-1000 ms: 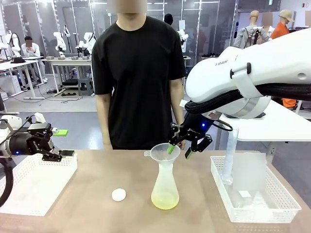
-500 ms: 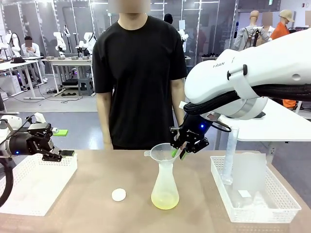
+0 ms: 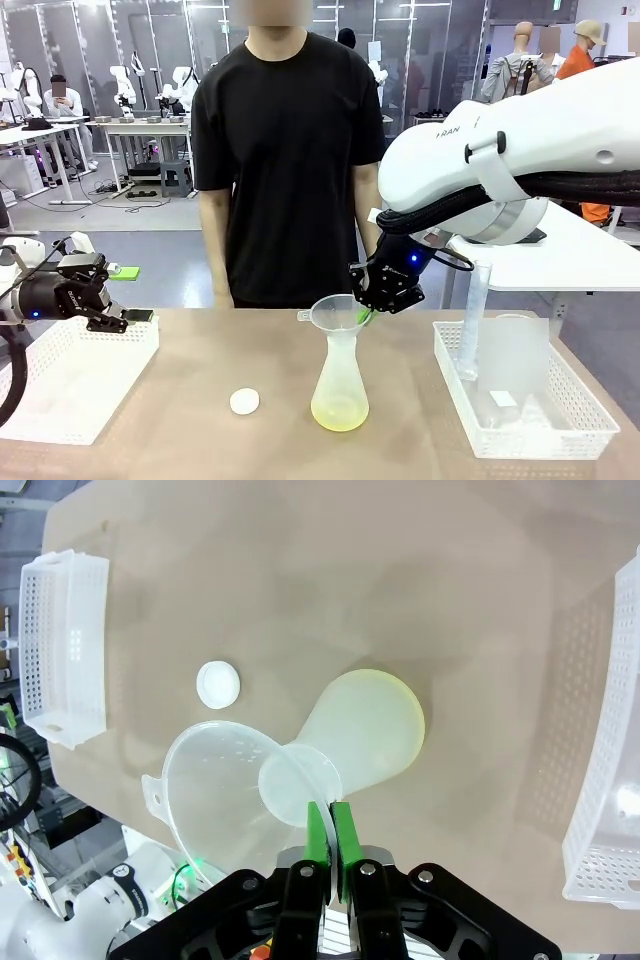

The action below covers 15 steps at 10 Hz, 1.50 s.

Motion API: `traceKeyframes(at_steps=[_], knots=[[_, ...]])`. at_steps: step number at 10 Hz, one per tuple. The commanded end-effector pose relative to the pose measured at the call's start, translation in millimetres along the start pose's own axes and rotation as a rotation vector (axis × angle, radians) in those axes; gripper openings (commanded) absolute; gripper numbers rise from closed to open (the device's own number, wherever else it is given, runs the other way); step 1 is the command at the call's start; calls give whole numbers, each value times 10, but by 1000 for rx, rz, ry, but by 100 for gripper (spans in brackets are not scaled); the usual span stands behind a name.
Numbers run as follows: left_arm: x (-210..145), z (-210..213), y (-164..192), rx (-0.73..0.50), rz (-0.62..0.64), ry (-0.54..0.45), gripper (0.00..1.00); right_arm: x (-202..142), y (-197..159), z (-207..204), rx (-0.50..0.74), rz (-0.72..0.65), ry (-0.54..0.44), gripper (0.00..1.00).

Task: Prepare the solutions needed for the experiment.
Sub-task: Once the solution is in the Big flask , pick up the Plastic Funnel and place it back into the right Organizing basket.

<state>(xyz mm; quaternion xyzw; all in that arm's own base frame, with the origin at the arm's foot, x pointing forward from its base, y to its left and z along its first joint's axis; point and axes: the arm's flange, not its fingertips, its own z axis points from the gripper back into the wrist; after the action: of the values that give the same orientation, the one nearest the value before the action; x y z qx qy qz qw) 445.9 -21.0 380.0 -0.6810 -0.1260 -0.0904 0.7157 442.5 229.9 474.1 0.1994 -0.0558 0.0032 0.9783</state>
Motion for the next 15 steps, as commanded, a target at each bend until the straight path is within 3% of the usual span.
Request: traceKeyframes(at_steps=[1, 11, 15], knots=[[-3, 1, -18, 5, -1, 7, 100, 23, 28, 18, -12, -33, -3, 0], [-3, 1, -18, 5, -1, 7, 100, -490, 363, 789, 61, 115, -147, 0], [-3, 1, -18, 5, -1, 7, 100, -519, 358, 1002, 60, 150, -194, 0]])
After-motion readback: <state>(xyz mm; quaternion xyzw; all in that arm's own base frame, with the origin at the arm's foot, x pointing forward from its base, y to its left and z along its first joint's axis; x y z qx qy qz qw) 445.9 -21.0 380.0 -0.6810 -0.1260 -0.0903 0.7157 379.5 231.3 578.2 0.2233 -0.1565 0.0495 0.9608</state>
